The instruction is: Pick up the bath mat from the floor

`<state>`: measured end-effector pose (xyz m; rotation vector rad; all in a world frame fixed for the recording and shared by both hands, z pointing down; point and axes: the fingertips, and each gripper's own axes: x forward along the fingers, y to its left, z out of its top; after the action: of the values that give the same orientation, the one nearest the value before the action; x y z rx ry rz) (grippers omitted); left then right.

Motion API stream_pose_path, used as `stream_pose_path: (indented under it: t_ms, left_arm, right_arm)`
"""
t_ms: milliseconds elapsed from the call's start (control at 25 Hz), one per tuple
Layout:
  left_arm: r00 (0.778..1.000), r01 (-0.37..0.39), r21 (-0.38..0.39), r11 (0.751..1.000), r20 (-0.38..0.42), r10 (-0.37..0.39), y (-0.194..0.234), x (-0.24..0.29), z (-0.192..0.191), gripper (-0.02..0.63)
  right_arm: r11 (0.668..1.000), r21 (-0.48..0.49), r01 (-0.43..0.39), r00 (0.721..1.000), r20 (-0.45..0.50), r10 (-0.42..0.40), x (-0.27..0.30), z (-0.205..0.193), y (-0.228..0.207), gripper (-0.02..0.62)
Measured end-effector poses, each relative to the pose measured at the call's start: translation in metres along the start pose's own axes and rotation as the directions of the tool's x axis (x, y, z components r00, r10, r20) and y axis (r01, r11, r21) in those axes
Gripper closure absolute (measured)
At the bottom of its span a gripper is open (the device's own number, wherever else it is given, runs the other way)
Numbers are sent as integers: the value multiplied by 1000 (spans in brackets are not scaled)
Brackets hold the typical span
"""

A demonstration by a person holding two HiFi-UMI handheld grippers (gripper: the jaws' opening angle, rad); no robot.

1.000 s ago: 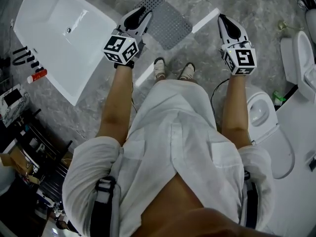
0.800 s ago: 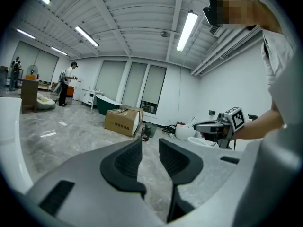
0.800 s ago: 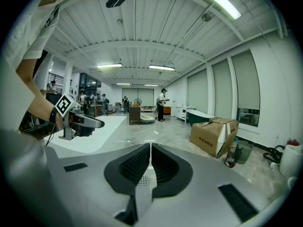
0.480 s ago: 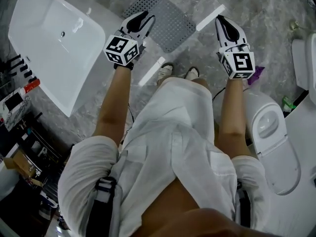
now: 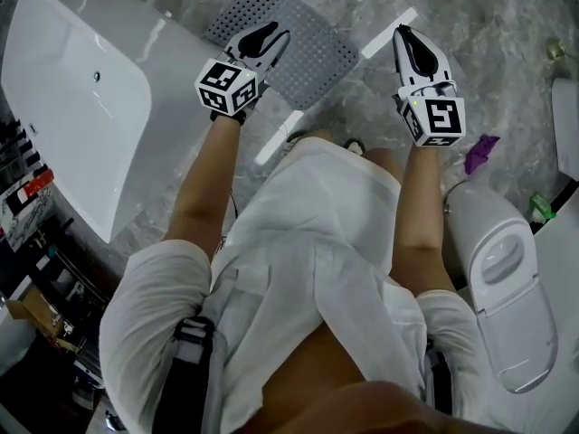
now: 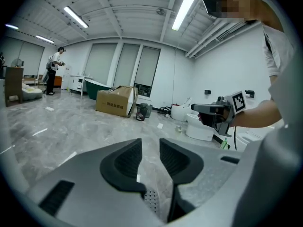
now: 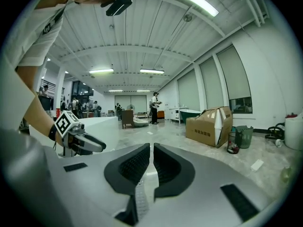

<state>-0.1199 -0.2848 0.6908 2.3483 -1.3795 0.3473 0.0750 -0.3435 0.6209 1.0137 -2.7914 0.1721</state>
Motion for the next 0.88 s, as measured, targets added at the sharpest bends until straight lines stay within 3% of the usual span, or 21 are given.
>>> stream_pose_path:
  t_ms: [280,520,720,880]
  left_arm:
    - [999,25,29,999,-37,-24,14,62,-83,459]
    - [994,64,38,997,-86,-60,28,113,-170,397]
    - [983,89,13,996,-163,-86,19,143,-238,345]
    - [948,123,-6,992,-296,-119,3,160,-300,305]
  right_arm:
    - [1000,10,16,997,77,-17,15,-76,-29,561]
    - [997,-55,47,989,141,-39,36,-132,-45,538]
    - [988,-156,6,984,174,21,42,-133,-42,502]
    - [988,-153,5,985,170,22,42,-131,-47,502]
